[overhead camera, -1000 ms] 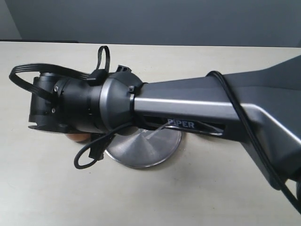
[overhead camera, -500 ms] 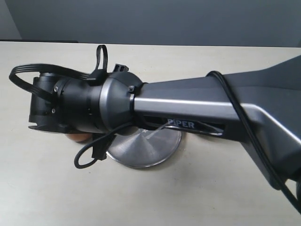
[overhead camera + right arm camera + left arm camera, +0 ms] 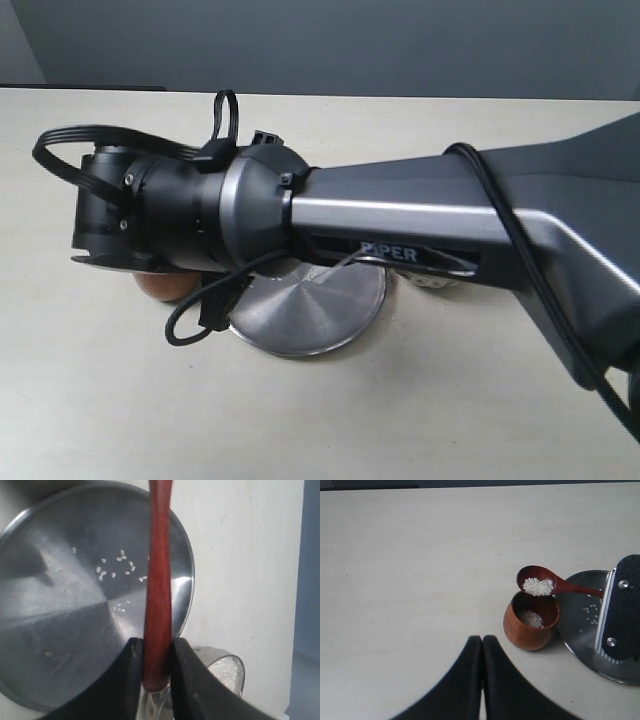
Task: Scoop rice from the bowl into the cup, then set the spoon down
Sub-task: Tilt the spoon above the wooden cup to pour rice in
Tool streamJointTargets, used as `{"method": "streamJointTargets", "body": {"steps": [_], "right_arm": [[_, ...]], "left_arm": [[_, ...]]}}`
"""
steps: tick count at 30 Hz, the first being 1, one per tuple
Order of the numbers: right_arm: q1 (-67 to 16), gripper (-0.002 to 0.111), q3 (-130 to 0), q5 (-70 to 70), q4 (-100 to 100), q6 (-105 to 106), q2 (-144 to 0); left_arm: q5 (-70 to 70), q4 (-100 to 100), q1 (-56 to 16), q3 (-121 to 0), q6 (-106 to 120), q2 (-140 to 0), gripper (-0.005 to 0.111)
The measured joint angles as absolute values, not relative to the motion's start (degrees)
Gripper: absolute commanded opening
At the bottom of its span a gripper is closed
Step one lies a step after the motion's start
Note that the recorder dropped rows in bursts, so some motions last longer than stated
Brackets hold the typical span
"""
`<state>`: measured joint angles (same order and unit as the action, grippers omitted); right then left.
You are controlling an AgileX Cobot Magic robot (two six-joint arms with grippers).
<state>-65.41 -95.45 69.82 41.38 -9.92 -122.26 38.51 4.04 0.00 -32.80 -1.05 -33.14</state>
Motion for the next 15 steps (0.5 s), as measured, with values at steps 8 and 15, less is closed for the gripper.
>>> {"method": "streamJointTargets", "body": {"steps": [8, 15], "right_arm": [[-65.4, -0.001, -95.5, 69.8, 38.1, -10.4, -122.3], [-65.4, -0.001, -95.5, 69.8, 40.6, -11.4, -122.3]], "left_arm": [[38.5, 4.0, 0.0, -32.8, -1.0, -33.1, 0.000], [38.5, 4.0, 0.0, -32.8, -1.0, -33.1, 0.000]]}}
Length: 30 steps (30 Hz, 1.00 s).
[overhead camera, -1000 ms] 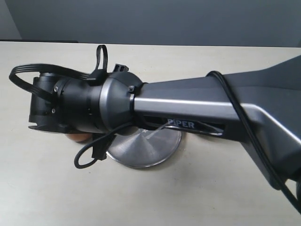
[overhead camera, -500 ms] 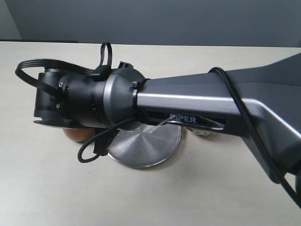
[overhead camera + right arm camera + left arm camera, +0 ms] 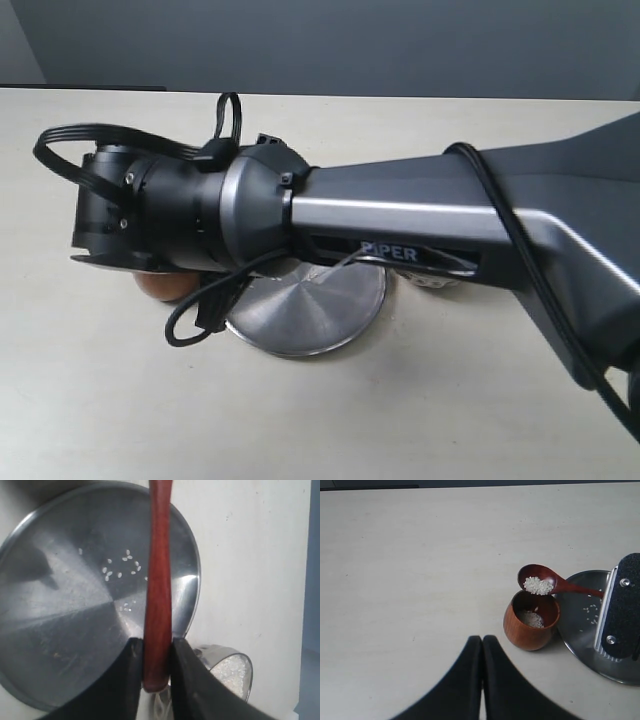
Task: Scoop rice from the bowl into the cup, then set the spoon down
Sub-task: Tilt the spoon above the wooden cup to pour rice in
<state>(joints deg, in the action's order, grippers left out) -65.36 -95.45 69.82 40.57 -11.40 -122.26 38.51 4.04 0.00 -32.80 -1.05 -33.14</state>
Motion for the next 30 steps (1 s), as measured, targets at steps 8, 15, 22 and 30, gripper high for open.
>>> {"method": "streamJointTargets", "body": {"steps": [8, 15, 22, 30], "right_arm": [[-65.4, -0.001, -94.1, 69.8, 42.4, -11.8, -122.2], [-65.4, -0.001, -88.9, 69.8, 45.9, -15.1, -122.2], [-65.4, -0.001, -88.6, 69.8, 47.7, -16.9, -122.2], [-65.4, -0.001, -88.6, 69.8, 47.7, -17.6, -122.2]], "left_arm": [[38.5, 4.0, 0.0, -32.8, -1.0, -33.1, 0.000], [38.5, 4.0, 0.0, -32.8, -1.0, -33.1, 0.000], [38.5, 4.0, 0.0, -32.8, -1.0, -33.1, 0.000], [38.5, 4.0, 0.0, -32.8, -1.0, -33.1, 0.000]]}}
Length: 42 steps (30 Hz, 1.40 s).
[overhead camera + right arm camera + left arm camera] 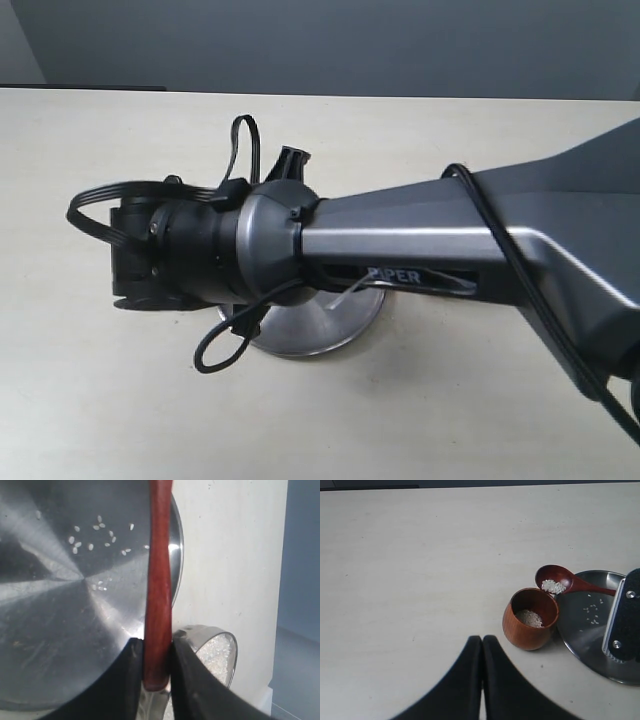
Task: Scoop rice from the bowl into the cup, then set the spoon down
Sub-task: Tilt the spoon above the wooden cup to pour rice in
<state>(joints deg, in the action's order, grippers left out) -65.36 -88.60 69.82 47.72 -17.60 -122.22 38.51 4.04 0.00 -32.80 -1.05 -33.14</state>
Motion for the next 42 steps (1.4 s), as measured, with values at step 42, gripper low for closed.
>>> {"method": "streamJointTargets", "body": {"steps": [42], "right_arm": [[-68.1, -0.001, -88.6, 69.7, 54.2, -13.2, -122.2]], "left_arm": [[38.5, 4.0, 0.0, -32.8, -1.0, -33.1, 0.000]]}}
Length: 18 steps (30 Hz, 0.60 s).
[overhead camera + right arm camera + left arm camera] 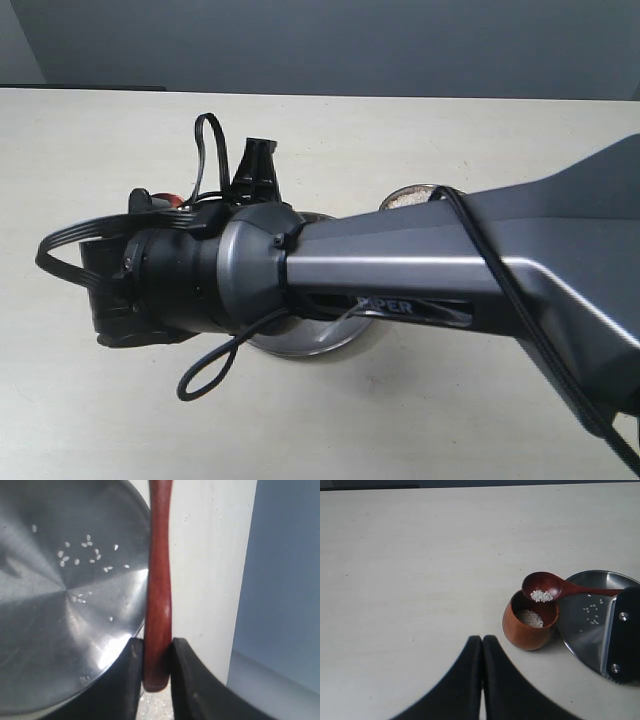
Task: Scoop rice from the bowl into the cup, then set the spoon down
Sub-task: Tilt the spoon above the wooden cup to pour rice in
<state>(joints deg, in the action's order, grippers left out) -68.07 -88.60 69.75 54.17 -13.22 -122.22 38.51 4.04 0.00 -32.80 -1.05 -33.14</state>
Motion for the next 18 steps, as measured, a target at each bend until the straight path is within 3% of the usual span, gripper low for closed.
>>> {"method": "streamJointTargets", "body": {"steps": [18], "right_arm": [[-68.1, -0.001, -88.5, 69.7, 57.1, -10.1, -122.2]], "left_arm": [[38.5, 4.0, 0.0, -32.8, -1.0, -33.1, 0.000]]}}
